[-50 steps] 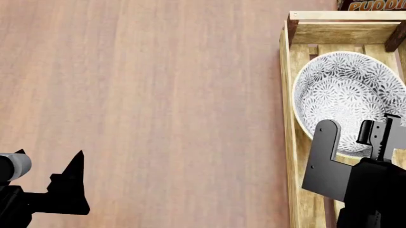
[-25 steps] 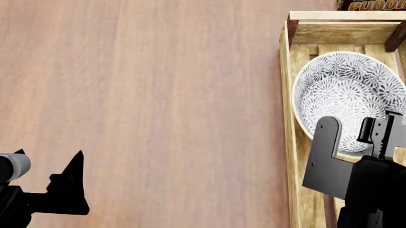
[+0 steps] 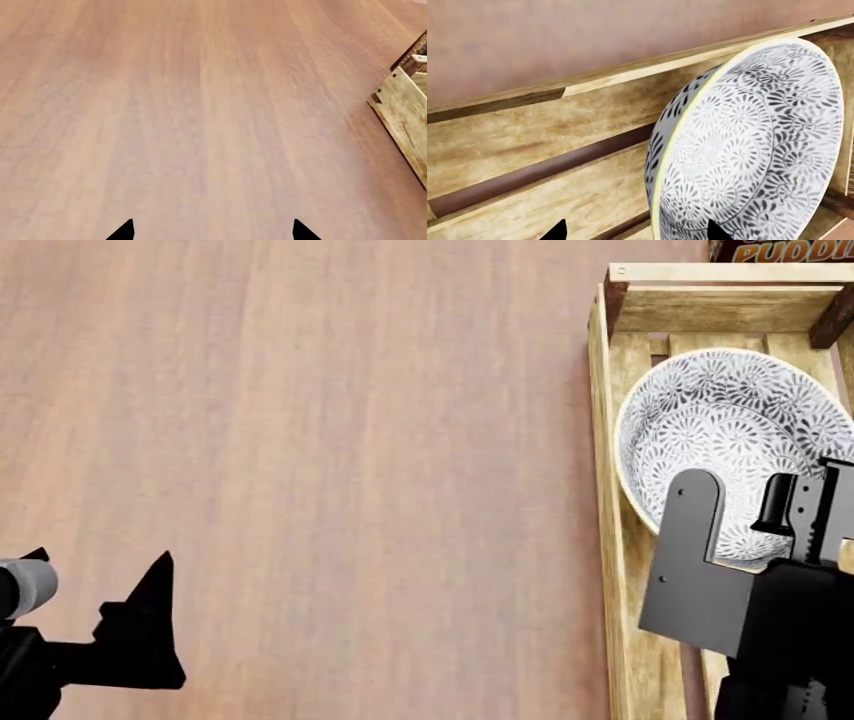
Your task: Pick up the bowl on the left and put it in the tray.
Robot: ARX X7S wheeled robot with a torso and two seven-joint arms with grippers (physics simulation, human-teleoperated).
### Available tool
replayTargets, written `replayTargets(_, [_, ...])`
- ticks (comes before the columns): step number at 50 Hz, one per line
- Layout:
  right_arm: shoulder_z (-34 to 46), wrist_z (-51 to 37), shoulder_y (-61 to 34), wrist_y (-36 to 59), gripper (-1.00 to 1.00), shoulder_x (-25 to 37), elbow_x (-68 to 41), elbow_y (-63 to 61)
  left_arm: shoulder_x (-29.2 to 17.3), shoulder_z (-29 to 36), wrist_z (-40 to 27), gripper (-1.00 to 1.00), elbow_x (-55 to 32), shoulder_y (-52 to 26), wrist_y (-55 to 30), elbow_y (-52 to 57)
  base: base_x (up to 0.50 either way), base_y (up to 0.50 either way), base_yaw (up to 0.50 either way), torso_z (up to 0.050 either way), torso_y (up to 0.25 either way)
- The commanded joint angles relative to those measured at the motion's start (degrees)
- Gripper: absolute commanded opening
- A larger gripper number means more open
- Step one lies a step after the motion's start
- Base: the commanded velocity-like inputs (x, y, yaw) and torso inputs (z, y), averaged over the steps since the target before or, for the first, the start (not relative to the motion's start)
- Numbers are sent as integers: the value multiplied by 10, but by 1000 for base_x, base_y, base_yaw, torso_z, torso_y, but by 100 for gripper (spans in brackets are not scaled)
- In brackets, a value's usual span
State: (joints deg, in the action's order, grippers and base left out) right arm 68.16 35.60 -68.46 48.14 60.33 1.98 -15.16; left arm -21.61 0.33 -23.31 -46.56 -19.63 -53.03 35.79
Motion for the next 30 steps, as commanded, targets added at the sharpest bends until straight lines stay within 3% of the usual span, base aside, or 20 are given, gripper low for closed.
replayTargets(1, [-8, 43, -21, 27, 100, 32, -14, -68, -2, -4, -6, 100, -12, -3, -5, 12, 0, 0, 0, 0, 0])
replayTargets(30, [-48, 133, -105, 113, 100, 121, -14, -294, -5, -18, -30, 100, -55, 1, -24, 45, 0, 0, 0, 0, 0])
